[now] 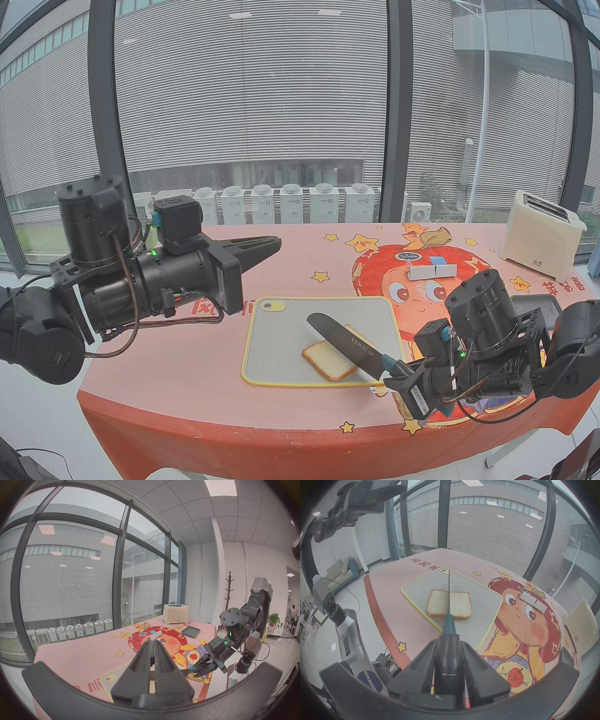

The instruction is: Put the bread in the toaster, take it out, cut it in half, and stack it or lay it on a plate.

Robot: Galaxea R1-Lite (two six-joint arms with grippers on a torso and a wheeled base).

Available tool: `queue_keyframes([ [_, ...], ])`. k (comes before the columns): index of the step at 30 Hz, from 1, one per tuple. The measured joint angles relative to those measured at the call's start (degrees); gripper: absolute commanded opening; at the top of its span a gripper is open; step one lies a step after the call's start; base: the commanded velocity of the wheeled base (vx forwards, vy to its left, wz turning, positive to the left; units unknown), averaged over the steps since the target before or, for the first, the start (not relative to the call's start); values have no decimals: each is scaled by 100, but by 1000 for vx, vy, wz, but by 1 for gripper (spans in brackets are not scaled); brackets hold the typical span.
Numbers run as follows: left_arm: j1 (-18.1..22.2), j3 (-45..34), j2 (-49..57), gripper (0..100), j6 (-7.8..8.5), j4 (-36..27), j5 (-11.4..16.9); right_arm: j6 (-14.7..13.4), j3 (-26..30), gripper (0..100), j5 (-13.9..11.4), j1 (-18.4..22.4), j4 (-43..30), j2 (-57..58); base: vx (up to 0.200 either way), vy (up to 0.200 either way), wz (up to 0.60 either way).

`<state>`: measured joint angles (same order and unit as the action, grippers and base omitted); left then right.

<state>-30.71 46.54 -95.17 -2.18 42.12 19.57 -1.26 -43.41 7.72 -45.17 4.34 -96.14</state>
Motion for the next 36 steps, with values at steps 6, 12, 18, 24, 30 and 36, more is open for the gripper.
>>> queue_keyframes([
  [6, -62, 177, -535, 0, -17, 573, 9, 4, -5, 0, 2, 0, -5, 0, 0, 0, 0],
  [12, -296, 371, -1204, 0, -27, 1070, -27, 4, -5, 0, 11, -22, -2, 0, 0, 0, 0],
  [18, -586, 463, -1514, 0, -30, 1117, -132, -5, -2, 0, 20, -74, -2, 5, 0, 0, 0],
  [24, -675, 474, -1615, 0, -33, 1150, -361, -5, 13, 0, 27, -91, -2, 9, 0, 0, 0],
  [30, -705, 373, -1637, 0, -35, 1167, -411, -5, 22, 0, 49, -117, 1, 13, 0, 0, 0],
  [36, -719, 34, -1587, 0, -77, 1356, -471, -7, 24, 0, 101, -133, 1, 13, 0, 0, 0],
])
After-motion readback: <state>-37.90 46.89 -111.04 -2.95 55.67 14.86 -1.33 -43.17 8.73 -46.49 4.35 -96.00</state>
